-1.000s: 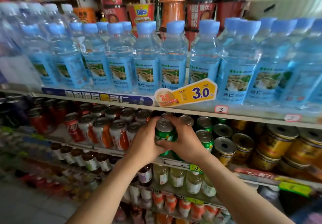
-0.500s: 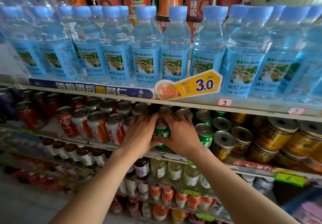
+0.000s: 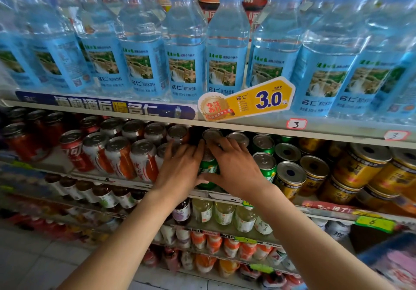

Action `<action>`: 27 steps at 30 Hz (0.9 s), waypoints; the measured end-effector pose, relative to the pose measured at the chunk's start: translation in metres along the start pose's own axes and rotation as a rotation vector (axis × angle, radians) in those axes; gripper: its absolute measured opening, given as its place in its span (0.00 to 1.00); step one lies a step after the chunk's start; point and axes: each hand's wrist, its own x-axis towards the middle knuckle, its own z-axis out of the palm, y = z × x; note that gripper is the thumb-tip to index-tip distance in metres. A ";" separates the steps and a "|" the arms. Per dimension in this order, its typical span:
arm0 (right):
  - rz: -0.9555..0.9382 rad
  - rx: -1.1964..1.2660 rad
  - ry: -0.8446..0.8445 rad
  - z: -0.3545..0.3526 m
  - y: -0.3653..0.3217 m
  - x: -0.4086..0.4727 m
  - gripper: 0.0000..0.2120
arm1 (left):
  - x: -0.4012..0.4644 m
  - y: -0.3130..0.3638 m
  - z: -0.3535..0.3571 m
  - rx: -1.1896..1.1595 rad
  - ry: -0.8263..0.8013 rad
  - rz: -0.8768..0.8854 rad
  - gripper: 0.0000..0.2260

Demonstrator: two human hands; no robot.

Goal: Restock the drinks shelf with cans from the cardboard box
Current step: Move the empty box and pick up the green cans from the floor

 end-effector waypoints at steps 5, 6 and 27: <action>0.097 -0.032 -0.014 -0.021 0.034 -0.043 0.54 | 0.001 0.000 -0.003 0.037 -0.012 0.031 0.44; 0.120 -0.050 -0.025 -0.023 0.042 -0.051 0.55 | 0.001 0.000 -0.004 0.056 -0.007 0.051 0.46; 0.169 -0.015 -0.122 -0.017 0.054 -0.050 0.54 | 0.015 0.024 0.010 -0.055 -0.122 0.127 0.55</action>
